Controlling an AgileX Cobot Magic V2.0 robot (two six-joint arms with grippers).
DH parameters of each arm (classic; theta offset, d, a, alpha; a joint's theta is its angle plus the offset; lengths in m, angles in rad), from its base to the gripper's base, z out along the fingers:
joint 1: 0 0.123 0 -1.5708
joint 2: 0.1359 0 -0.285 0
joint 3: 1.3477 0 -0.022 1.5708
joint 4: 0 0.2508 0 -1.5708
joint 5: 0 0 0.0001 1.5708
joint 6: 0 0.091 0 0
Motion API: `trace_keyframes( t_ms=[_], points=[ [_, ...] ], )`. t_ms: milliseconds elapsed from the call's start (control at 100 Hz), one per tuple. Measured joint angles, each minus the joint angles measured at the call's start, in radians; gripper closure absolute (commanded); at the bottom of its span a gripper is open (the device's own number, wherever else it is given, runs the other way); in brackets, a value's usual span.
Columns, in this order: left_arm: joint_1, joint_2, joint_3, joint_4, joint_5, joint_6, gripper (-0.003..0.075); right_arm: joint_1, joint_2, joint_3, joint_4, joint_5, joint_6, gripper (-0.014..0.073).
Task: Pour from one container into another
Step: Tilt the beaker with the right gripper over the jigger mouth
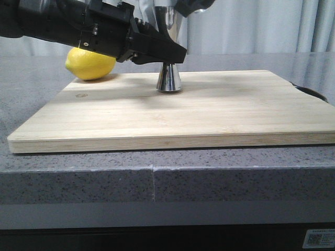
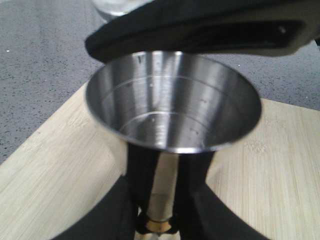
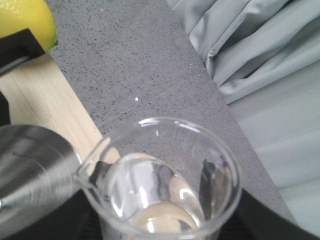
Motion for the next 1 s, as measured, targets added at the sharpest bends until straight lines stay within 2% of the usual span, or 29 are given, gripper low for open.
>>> trace_keyframes(
  t_ms=[1000],
  points=[
    [0.000,0.000,0.000,-0.044,-0.035,0.000,0.0739,0.005,0.000,0.000,-0.116,0.000,0.000,0.0326]
  ],
)
